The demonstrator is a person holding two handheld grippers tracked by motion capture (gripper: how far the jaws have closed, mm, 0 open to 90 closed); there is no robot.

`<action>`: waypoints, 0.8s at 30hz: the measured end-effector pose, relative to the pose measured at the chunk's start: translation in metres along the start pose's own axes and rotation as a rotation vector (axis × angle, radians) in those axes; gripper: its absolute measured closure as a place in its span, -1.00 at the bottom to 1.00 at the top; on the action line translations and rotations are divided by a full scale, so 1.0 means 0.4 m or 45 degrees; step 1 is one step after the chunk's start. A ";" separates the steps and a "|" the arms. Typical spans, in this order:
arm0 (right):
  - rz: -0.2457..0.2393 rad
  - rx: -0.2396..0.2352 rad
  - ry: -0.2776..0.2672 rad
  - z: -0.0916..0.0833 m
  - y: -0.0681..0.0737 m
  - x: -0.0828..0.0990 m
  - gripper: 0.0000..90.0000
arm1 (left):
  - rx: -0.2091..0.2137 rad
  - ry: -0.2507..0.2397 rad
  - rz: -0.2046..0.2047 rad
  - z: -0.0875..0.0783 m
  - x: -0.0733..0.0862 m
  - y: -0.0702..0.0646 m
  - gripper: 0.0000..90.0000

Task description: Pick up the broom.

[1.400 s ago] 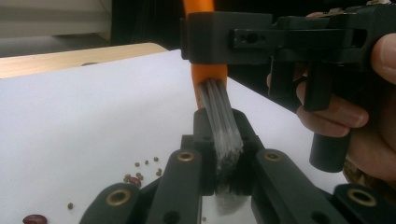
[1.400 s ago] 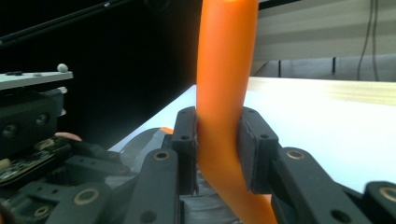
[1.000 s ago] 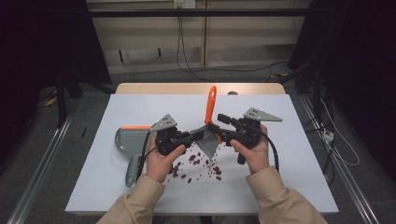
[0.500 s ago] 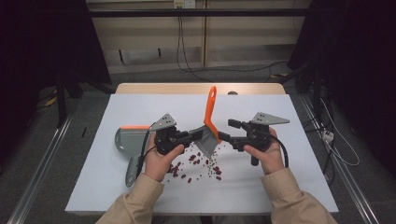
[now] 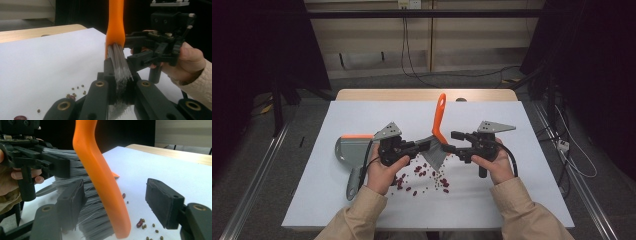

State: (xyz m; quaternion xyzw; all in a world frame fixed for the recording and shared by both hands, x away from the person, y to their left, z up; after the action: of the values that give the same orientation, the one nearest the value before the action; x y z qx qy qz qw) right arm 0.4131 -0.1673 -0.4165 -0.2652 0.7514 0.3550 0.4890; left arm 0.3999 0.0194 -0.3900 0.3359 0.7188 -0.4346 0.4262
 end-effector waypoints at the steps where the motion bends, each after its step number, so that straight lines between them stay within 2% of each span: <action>1: 0.008 -0.019 0.003 0.003 0.000 0.002 -0.25 | 0.003 0.000 0.001 0.000 0.000 0.000 0.89; 6: 0.013 -0.032 0.020 0.011 0.001 0.006 -0.24 | 0.027 -0.003 0.001 0.003 0.000 -0.003 0.89; 9: 0.011 -0.056 0.034 0.018 0.004 0.008 -0.24 | 0.034 -0.003 0.009 0.005 -0.001 -0.005 0.89; 14: -0.002 -0.118 0.071 0.029 0.013 0.009 -0.23 | 0.086 -0.017 -0.003 0.007 -0.002 -0.009 0.89; 16: -0.008 -0.146 0.082 0.031 0.019 0.009 -0.12 | 0.098 -0.024 0.001 0.008 -0.003 -0.012 0.89; 17: -0.034 -0.160 0.080 0.032 0.022 0.007 -0.06 | 0.110 -0.024 0.002 0.007 -0.003 -0.012 0.89; 20: -0.035 -0.169 0.089 0.029 0.022 0.008 0.00 | 0.124 -0.028 0.000 0.005 -0.003 -0.012 0.89; 24: -0.036 -0.210 0.089 0.018 0.024 0.007 0.19 | 0.141 -0.061 -0.023 -0.003 -0.009 -0.005 0.89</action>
State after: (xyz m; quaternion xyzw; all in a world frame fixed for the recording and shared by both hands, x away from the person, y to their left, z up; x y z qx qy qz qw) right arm 0.4089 -0.1560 -0.4186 -0.3273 0.7324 0.3993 0.4440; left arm 0.3995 0.0194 -0.3857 0.3420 0.6863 -0.4855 0.4200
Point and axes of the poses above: each handheld gripper's, and its own axes: z roughly forward along the jaws, x roughly out of its underside, y roughly to its left, the point moved 6 cm from there along z, roughly forward along the jaws, and after that the axes turned 3 degrees about x, right-handed, at the moved point
